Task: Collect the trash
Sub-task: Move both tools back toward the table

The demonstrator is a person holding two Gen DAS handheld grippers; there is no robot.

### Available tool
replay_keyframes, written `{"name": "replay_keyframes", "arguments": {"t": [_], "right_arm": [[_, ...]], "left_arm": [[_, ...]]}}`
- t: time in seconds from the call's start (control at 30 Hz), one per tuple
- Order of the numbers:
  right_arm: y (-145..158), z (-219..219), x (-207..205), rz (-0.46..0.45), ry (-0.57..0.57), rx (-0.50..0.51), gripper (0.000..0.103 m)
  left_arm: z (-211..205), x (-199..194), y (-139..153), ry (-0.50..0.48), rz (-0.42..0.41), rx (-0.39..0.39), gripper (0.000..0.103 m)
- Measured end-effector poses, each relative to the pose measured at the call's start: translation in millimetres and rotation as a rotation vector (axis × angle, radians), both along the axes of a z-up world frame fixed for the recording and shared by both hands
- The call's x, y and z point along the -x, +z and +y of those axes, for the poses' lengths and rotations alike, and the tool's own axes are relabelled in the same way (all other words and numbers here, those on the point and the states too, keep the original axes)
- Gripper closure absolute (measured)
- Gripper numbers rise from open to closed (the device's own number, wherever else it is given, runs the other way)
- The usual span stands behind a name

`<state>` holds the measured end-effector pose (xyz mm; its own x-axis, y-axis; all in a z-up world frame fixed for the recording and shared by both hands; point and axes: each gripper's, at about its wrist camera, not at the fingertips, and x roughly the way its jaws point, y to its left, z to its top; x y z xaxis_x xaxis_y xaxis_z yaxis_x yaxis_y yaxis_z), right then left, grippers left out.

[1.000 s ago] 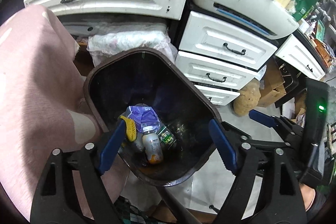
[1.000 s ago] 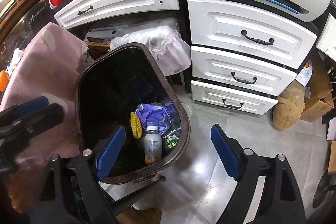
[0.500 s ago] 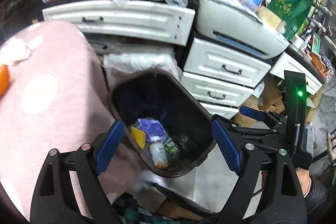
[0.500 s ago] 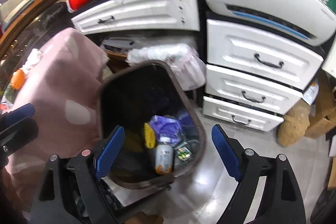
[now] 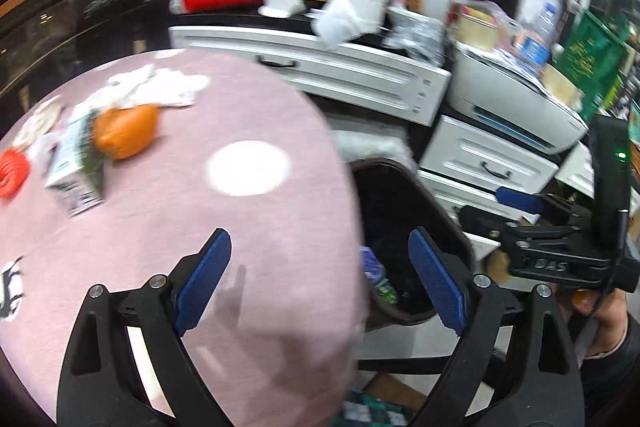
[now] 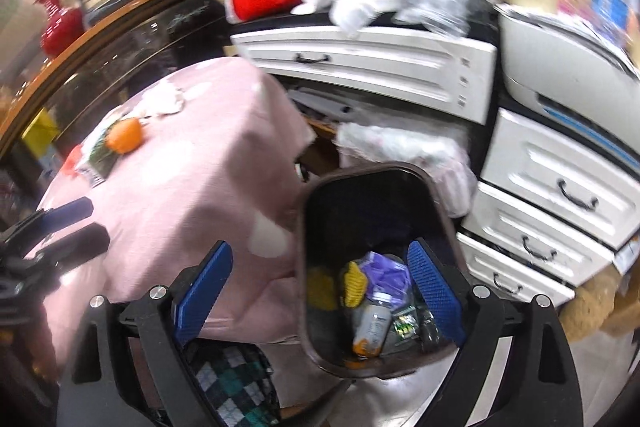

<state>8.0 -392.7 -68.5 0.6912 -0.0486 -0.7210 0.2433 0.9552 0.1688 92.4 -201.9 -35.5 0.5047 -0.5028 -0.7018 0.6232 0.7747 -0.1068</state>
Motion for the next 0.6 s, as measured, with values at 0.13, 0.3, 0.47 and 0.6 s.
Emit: {"name": "replay_keyframes", "arguments": {"t": [0.13, 0.3, 0.47, 0.6], "right_arm": [[6, 18, -11, -0.003, 0.058, 0.005, 0.015], [12, 43, -24, -0.007, 0.128, 0.018, 0.015], [18, 65, -35, -0.014, 0.183, 0.033, 0.015], [24, 79, -45, -0.026, 0.222, 0.043, 0.015]], "left_arm": [[37, -14, 3, 0.084, -0.008, 0.0, 0.014], [75, -36, 5, 0.181, -0.009, -0.021, 0.014], [115, -67, 12, 0.297, -0.015, -0.019, 0.014], [135, -95, 15, 0.351, 0.018, -0.01, 0.014]]}}
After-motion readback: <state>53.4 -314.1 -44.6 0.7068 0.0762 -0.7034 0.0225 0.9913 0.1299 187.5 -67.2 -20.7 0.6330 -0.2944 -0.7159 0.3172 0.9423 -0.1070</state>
